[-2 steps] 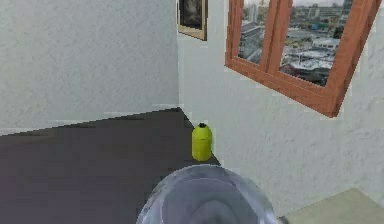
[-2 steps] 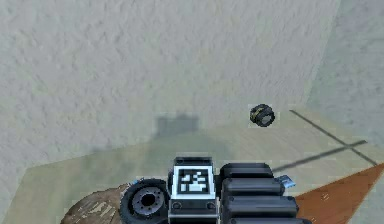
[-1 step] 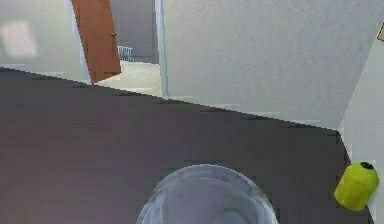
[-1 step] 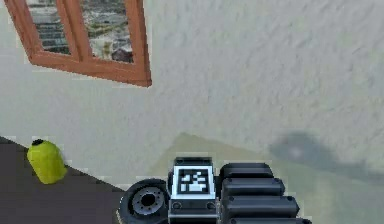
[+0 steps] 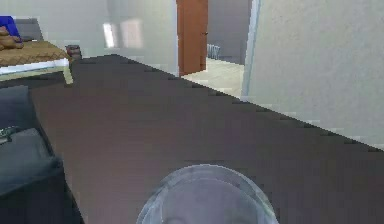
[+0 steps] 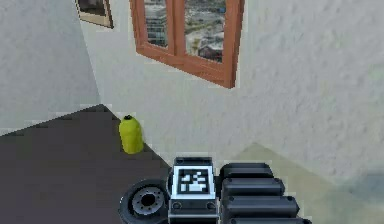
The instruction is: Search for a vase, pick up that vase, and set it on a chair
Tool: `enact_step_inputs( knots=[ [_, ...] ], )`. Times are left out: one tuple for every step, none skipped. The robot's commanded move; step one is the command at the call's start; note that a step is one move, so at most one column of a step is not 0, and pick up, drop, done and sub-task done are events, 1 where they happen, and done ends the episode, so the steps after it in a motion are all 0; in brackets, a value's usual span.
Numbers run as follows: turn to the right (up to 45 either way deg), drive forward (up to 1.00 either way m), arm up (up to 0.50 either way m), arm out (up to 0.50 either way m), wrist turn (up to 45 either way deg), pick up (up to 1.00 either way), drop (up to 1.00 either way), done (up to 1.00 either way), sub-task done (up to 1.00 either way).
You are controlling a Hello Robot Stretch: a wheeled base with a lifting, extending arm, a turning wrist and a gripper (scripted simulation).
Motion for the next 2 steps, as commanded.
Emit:
enact_step_inputs(
  knots=[
    [0.0,0.35,0.0,0.0,0.0,0.0,0.0,0.0,0.0],
    [3.0,0.0,0.0,0.0,0.0,0.0,0.0,0.0,0.0]
  ],
)
